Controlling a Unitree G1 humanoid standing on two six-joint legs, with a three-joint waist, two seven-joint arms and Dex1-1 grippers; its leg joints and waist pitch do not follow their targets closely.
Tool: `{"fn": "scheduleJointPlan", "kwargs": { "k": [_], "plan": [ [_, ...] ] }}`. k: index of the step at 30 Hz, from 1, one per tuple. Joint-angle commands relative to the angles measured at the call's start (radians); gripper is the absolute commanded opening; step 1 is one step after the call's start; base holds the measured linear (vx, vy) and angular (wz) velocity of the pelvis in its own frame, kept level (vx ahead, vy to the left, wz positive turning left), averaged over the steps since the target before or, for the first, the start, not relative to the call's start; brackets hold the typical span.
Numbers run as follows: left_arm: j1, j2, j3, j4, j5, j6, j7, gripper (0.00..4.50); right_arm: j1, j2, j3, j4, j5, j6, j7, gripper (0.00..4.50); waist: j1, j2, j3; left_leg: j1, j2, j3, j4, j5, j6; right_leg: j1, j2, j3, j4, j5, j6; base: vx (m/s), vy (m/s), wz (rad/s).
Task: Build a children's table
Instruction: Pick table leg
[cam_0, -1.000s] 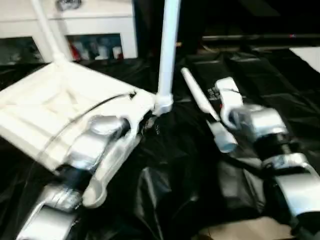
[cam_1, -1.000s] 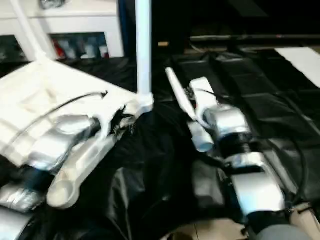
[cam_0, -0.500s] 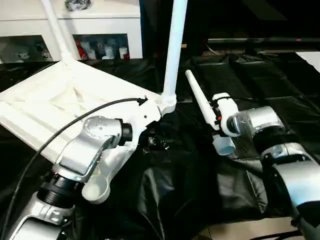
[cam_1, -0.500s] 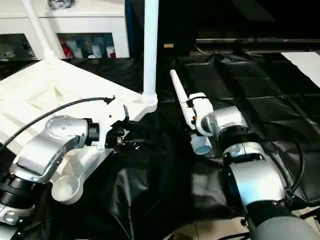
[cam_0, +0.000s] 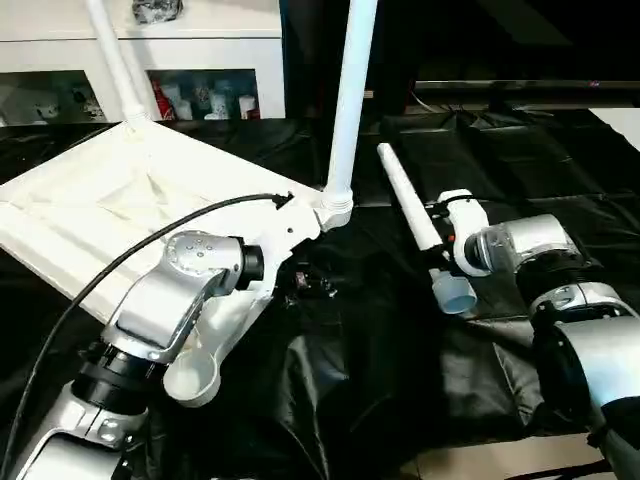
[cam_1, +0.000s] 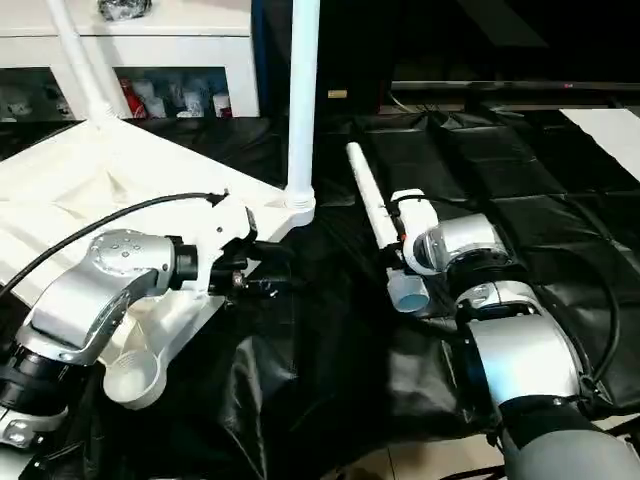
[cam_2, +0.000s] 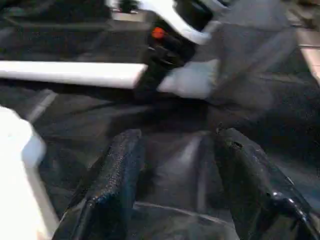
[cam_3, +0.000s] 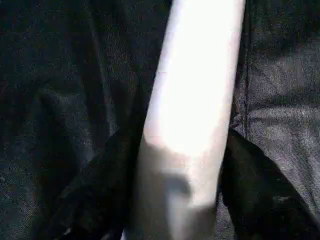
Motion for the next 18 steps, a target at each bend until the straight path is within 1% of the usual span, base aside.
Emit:
{"fn": "scheduleJointPlan", "kwargs": {
  "k": [1, 2, 5, 7, 8, 9, 10, 11, 12, 13, 14, 15, 16, 17, 18],
  "plan": [
    [-0.036, -0.028, 0.023, 0.031, 0.022, -0.027, 0.059, 2.61, 0.028, -0.009, -0.044, 0.031, 0.031, 0.002, -0.028, 2.18, -0.004, 0.003, -0.074, 0.033, 0.047, -0.023, -0.063, -0.262, -0.045, 0.044, -0.068, 0.038, -0.073, -0.257, -0.204, 0.0, 0.0, 0.0],
    [-0.042, -0.037, 0.03, 0.041, 0.022, -0.029, 0.074, 2.61, 0.028, -0.01, -0.059, 0.031, 0.043, 0.002, -0.031, 2.1, -0.002, 0.002, -0.074, 0.036, 0.046, -0.021, -0.061, -0.263, -0.044, 0.042, -0.068, 0.039, -0.075, -0.255, -0.204, 0.0, 0.0, 0.0],
    [-0.071, -0.081, 0.061, 0.079, 0.018, -0.037, 0.138, 2.61, 0.037, -0.018, -0.101, 0.017, 0.071, 0.009, -0.044, 1.95, -0.002, -0.001, -0.076, 0.032, 0.045, -0.023, -0.06, -0.251, -0.037, 0.048, -0.069, 0.036, -0.074, -0.252, -0.205, 0.0, 0.0, 0.0],
    [-0.094, -0.116, 0.085, 0.101, 0.012, -0.037, 0.187, 2.61, 0.054, -0.026, -0.138, -0.008, 0.096, -0.007, -0.062, 1.92, -0.003, -0.003, -0.076, 0.033, 0.044, -0.022, -0.059, -0.25, -0.032, 0.048, -0.069, 0.036, -0.077, -0.255, -0.203, 0.0, 0.0, 0.0],
    [-0.098, -0.124, 0.091, 0.106, 0.009, -0.036, 0.196, 2.61, 0.059, -0.028, -0.145, -0.015, 0.101, -0.009, -0.065, 1.9, -0.001, 0.007, -0.077, 0.034, 0.044, -0.023, -0.058, -0.244, -0.031, 0.048, -0.071, 0.036, -0.076, -0.251, -0.205, 0.0, 0.0, 0.0],
    [-0.11, -0.144, 0.107, 0.117, -0.003, -0.031, 0.217, 2.61, 0.074, -0.031, -0.16, -0.038, 0.112, -0.021, -0.069, 1.89, -0.002, 0.003, -0.075, 0.032, 0.043, -0.021, -0.059, -0.245, -0.028, 0.048, -0.068, 0.036, -0.08, -0.251, -0.203, 0.0, 0.0, 0.0],
    [-0.113, -0.149, 0.112, 0.119, -0.008, -0.028, 0.221, 2.61, 0.08, -0.03, -0.171, -0.049, 0.122, -0.031, -0.068, 1.88, -0.001, -0.001, -0.077, 0.033, 0.043, -0.022, -0.058, -0.245, -0.025, 0.049, -0.069, 0.035, -0.078, -0.249, -0.203, 0.0, 0.0, 0.0],
    [-0.123, -0.162, 0.123, 0.127, -0.018, -0.028, 0.231, 2.61, 0.098, -0.026, -0.206, -0.081, 0.154, -0.056, -0.066, 1.88, 0.0, 0.0, -0.078, 0.033, 0.044, -0.022, -0.058, -0.245, -0.022, 0.049, -0.07, 0.035, -0.078, -0.249, -0.204, 0.0, 0.0, 0.0],
    [-0.129, -0.171, 0.131, 0.133, -0.025, -0.024, 0.239, 2.61, 0.108, -0.024, -0.229, -0.103, 0.176, -0.063, -0.062, 1.88, -0.001, -0.004, -0.077, 0.032, 0.043, -0.023, -0.058, -0.247, -0.018, 0.05, -0.07, 0.033, -0.08, -0.261, -0.202, 0.0, 0.0, 0.0],
    [-0.138, -0.186, 0.145, 0.141, -0.037, -0.019, 0.249, 2.61, 0.125, -0.017, -0.256, -0.137, 0.204, -0.079, -0.048, 1.88, 0.0, -0.004, -0.077, 0.033, 0.042, -0.021, -0.056, -0.247, -0.011, 0.05, -0.072, 0.034, -0.083, -0.266, -0.197, 0.0, 0.0, 0.0],
    [-0.144, -0.195, 0.154, 0.146, -0.045, -0.015, 0.256, 2.61, 0.135, -0.013, -0.272, -0.16, 0.221, -0.089, -0.038, 1.88, -0.001, -0.005, -0.078, 0.031, 0.042, -0.022, -0.057, -0.241, -0.01, 0.051, -0.071, 0.033, -0.081, -0.262, -0.199, 0.0, 0.0, 0.0],
    [-0.153, -0.208, 0.17, 0.151, -0.059, -0.005, 0.266, 2.61, 0.168, 0.006, -0.307, -0.23, 0.265, -0.146, 0.005, 1.88, -0.002, -0.006, -0.078, 0.03, 0.042, -0.022, -0.058, -0.236, -0.005, 0.052, -0.07, 0.033, -0.083, -0.261, -0.199, 0.0, 0.0, 0.0],
    [-0.163, -0.222, 0.187, 0.157, -0.074, 0.008, 0.277, 2.61, 0.204, 0.027, -0.339, -0.31, 0.313, -0.196, 0.055, 1.87, 0.0, 0.008, -0.078, 0.029, 0.042, -0.021, -0.056, -0.237, 0.001, 0.051, -0.071, 0.034, -0.084, -0.25, -0.195, 0.0, 0.0, 0.0],
    [-0.171, -0.236, 0.201, 0.162, -0.088, 0.021, 0.288, 2.61, 0.233, 0.046, -0.362, -0.381, 0.354, -0.221, 0.099, 1.87, -0.002, 0.002, -0.078, 0.029, 0.042, -0.019, -0.057, -0.24, 0.01, 0.053, -0.069, 0.034, -0.087, -0.241, -0.189, 0.0, 0.0, 0.0],
    [-0.179, -0.25, 0.214, 0.166, -0.101, 0.031, 0.297, 2.61, 0.258, 0.061, -0.376, -0.444, 0.39, -0.222, 0.135, 1.87, -0.001, -0.005, -0.085, 0.022, 0.042, -0.023, -0.056, -0.189, 0.043, 0.062, -0.069, 0.032, -0.074, -0.172, -0.201, 0.0, 0.0, 0.0]
  ]
}}
